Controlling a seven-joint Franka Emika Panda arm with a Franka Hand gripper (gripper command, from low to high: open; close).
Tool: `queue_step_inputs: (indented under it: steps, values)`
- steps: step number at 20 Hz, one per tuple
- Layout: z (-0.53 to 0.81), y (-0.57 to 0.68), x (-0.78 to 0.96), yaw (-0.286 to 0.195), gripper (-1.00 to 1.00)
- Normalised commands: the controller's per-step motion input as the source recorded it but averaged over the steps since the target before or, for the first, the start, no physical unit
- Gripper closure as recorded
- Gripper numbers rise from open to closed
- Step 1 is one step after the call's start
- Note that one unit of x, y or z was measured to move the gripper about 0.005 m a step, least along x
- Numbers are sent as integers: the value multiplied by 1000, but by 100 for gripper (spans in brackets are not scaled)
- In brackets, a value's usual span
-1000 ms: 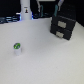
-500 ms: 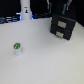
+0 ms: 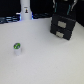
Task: Open the kcup holder, insert the kcup into the holder, and close the kcup holder
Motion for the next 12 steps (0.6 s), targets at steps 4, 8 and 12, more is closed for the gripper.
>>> queue_step_inputs:
  steps: [4,8,12]
  values:
    - [-340,486,-210,-168,-100]
    - [-372,400,-226,-140,-100]
    - [-406,342,-190,-78,-100]
